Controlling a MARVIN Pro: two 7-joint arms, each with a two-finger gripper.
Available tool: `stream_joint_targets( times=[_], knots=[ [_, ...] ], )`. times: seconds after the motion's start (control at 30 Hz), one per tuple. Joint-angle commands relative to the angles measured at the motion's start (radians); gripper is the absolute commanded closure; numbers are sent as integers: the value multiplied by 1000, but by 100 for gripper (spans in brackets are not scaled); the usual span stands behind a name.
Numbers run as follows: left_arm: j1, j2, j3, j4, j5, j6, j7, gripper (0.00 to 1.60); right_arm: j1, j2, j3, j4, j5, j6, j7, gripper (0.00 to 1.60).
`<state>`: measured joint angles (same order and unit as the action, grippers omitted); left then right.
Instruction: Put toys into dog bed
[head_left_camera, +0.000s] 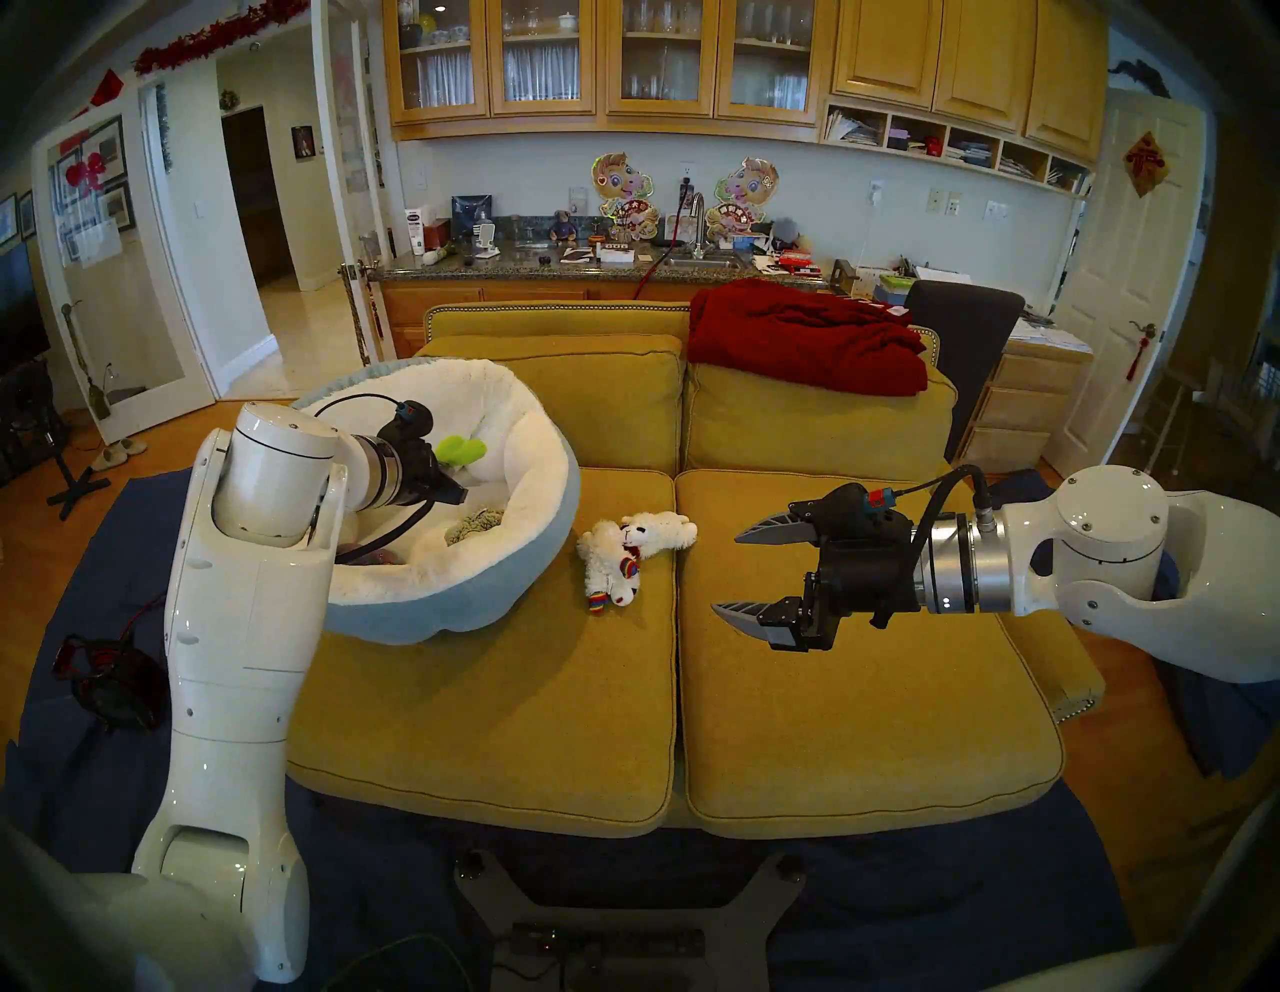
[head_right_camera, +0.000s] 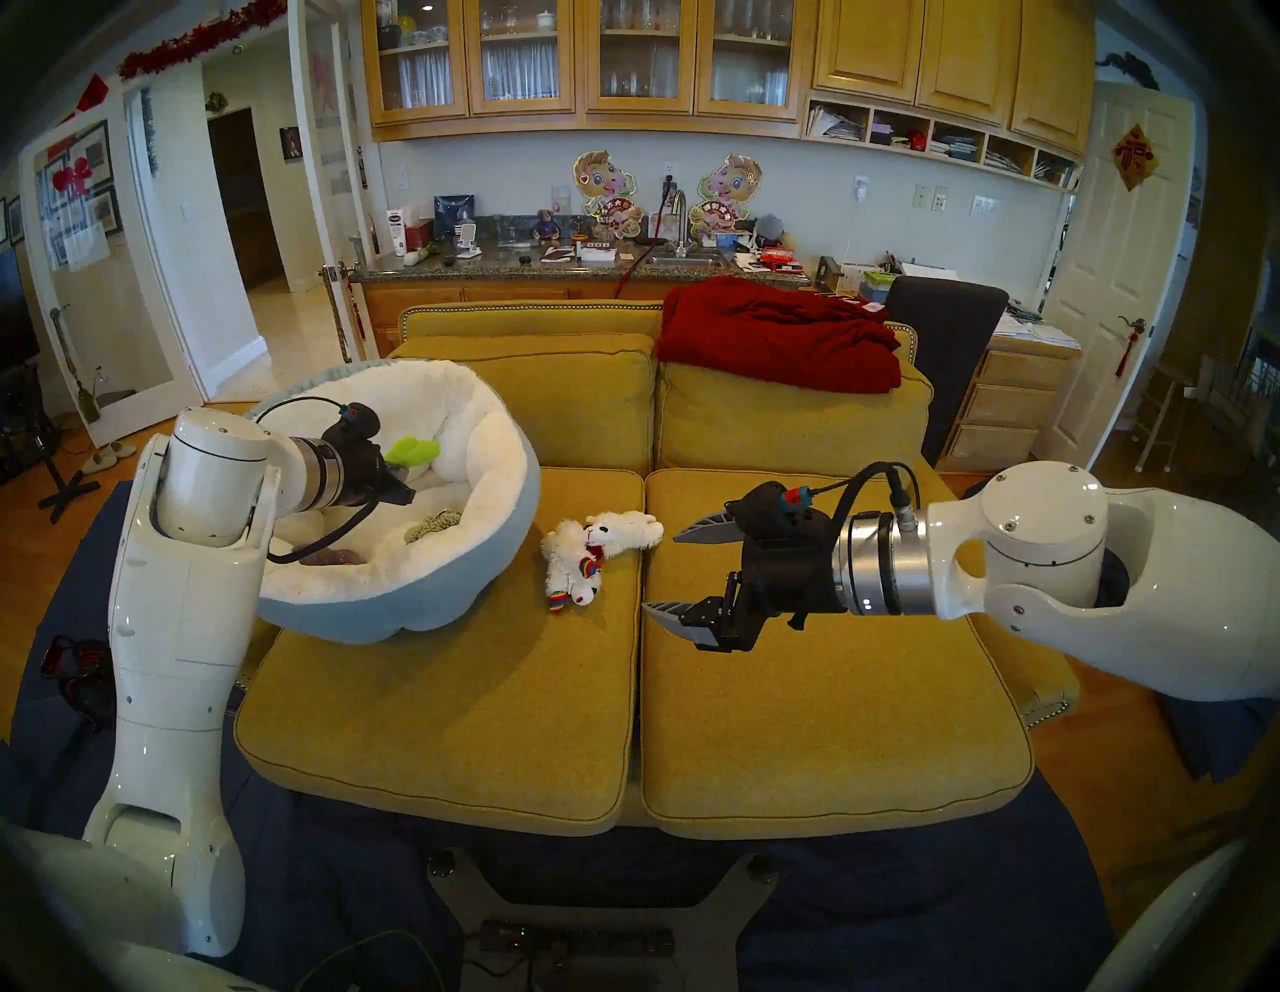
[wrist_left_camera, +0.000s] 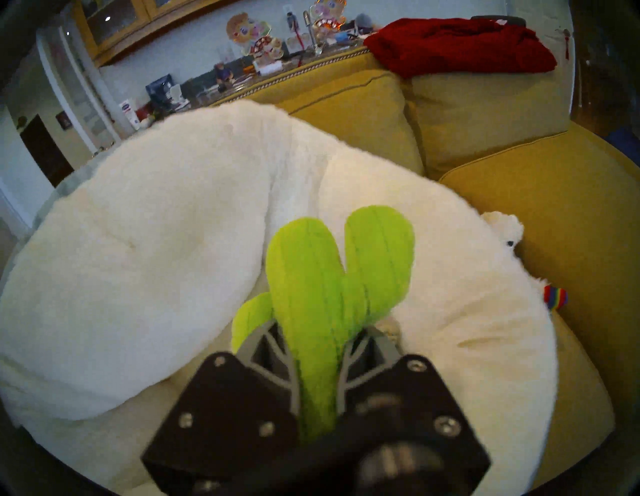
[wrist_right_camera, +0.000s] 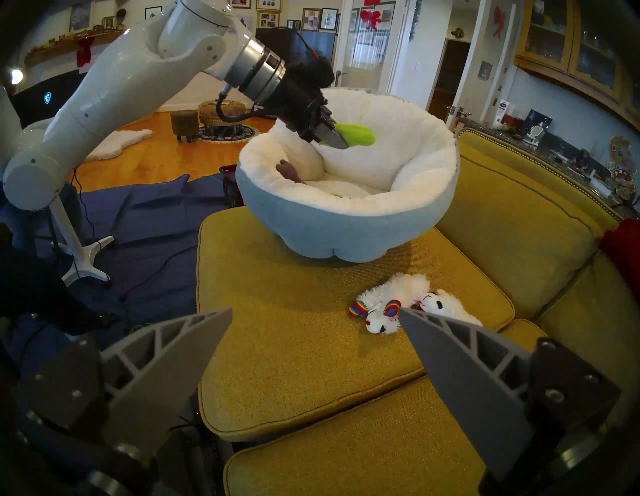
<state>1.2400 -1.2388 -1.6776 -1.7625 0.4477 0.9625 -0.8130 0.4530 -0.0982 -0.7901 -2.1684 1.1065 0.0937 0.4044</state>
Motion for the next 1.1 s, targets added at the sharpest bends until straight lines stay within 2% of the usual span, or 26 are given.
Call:
stream_joint_targets(
  times=[0.0, 0.03, 0.1, 0.13, 0.2, 0.23, 0.27, 0.3, 0.4, 0.6, 0.8, 0.87, 0.9, 0.93, 1.07],
  knots=[
    [-109, 20, -15, 42, 9, -3, 0, 144, 21, -2, 20, 0, 0, -9, -3, 0],
    [-130, 19, -12, 64, 12, -3, -4, 112, 21, -2, 20, 0, 0, -9, -3, 0],
    [-138, 22, -12, 89, 18, -3, -10, 86, 21, -2, 20, 0, 0, -9, -3, 0],
    [-137, 23, -12, 92, 19, -3, -12, 60, 21, -2, 20, 0, 0, -9, -3, 0],
    [-159, 23, -8, 119, 26, -3, -21, 35, 21, -2, 20, 0, 0, -9, -3, 0],
    [-156, 24, -9, 118, 27, -3, -23, 16, 21, -2, 20, 0, 0, -10, -3, 0],
    [-188, 22, -3, 149, 35, -3, -33, 6, 21, -2, 20, 0, 0, -10, -3, 0],
    [-162, 26, -9, 126, 31, -3, -31, 4, 21, -2, 21, 0, 0, -10, -3, 0],
    [-198, 26, -7, 158, 42, -3, -50, 0, 21, -2, 21, 0, 0, -10, -3, 0],
    [-215, 32, -4, 146, 50, -3, -113, 0, 22, -2, 21, 1, 0, -10, -2, 0],
    [-148, 38, 20, 41, 36, -3, -159, 0, 22, -2, 21, 1, 0, -10, -2, 0],
    [-128, 33, 42, 19, 24, -3, -168, 0, 21, -2, 20, 0, 0, -10, -3, 0],
    [-129, 27, 62, 32, 7, -3, -146, 0, 21, -2, 20, 0, 0, -9, -3, 0],
    [-104, 27, 69, -6, 8, -3, -164, 0, 21, -2, 20, 0, 0, -9, -3, 0],
    [-66, 19, 117, -57, -20, -3, -165, 0, 20, -2, 19, 0, 0, -8, -3, 0]
  ],
)
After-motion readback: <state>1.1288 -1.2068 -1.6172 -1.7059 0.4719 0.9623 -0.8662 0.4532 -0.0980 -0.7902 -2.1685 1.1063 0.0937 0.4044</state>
